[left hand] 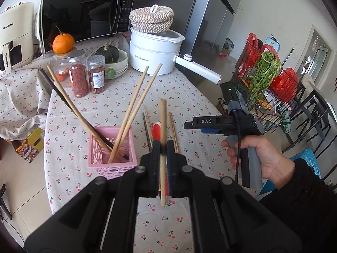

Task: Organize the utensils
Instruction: 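Carry the chopstick toward the basket with the left gripper while the right grasps another wooden chopstick, then lift the wooden chopstick with the right gripper while the left lowers its chopstick into the basket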

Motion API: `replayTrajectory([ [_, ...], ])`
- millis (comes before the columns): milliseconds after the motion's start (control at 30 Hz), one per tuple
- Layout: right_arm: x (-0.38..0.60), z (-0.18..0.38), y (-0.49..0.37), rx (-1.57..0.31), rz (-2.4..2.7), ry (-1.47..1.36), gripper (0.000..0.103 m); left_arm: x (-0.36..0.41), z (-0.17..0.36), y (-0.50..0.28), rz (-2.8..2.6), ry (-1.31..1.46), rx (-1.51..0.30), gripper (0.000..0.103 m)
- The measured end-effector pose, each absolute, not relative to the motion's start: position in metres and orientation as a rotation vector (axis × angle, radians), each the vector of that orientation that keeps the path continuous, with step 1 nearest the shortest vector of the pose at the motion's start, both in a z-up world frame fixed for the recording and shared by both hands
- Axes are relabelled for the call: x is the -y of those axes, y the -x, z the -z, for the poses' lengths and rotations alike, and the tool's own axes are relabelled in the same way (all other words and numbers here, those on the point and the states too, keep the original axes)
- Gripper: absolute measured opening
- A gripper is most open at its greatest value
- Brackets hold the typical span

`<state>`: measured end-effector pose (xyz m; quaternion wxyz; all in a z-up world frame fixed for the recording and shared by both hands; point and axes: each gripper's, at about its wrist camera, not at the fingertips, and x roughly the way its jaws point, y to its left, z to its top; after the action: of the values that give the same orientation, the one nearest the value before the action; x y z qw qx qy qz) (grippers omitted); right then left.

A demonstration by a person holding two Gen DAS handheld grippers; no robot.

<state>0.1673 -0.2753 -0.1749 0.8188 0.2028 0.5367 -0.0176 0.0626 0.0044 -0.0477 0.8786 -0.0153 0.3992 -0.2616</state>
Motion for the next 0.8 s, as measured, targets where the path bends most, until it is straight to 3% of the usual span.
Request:
replayTrajectory([
  [133,0.258,0.187,-0.183,-1.182,0.011,-0.374,0.053,-0.008,0.049,-0.069,0.538,0.046,-0.841,0.006],
  [300,0.23,0.198,-0.197,-1.196,0.032,-0.242,0.046,-0.01,0.051,-0.075,0.539,0.065,-0.852,0.006],
  [433,0.21,0.201,-0.198,-1.201,0.119,-0.032,0.014,-0.014,0.052,-0.078,0.531,0.072,-0.858,0.006],
  [467,0.213,0.201,-0.198,-1.203,0.115,-0.05,0.011,-0.016,0.051,-0.078,0.526,0.072,-0.855,0.006],
  [600,0.237,0.193,-0.192,-1.194,0.081,-0.229,0.009,-0.027,0.045,-0.078,0.492,0.088,-0.836,0.006],
  [800,0.237,0.133,-0.16,-1.01,0.012,-0.292,0.009,-0.037,0.027,-0.071,0.49,0.114,-0.779,0.006],
])
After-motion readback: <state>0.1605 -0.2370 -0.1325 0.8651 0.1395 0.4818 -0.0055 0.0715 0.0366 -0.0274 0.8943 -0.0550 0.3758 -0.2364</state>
